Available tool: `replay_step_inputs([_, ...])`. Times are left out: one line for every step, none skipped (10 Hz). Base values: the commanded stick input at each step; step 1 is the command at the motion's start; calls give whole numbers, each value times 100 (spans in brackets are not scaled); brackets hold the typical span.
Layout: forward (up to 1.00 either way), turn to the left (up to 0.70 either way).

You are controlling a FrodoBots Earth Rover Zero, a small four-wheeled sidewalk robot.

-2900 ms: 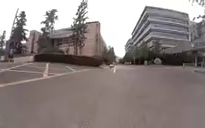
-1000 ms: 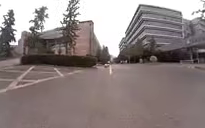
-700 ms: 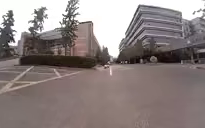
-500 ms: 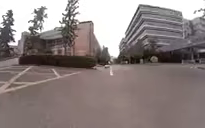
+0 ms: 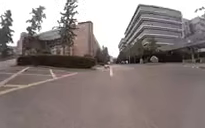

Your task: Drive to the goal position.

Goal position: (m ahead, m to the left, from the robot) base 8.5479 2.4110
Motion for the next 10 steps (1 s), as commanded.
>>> replay_step_inputs([70, 0])
replay_step_inputs([70, 0])
replay_step_inputs([70, 0])
replay_step_inputs([70, 0])
replay_step_inputs([70, 0])
replay_step_inputs([70, 0])
replay_step_inputs([70, 0])
replay_step_inputs([70, 0])
replay_step_inputs([70, 0])
replay_step_inputs([70, 0])
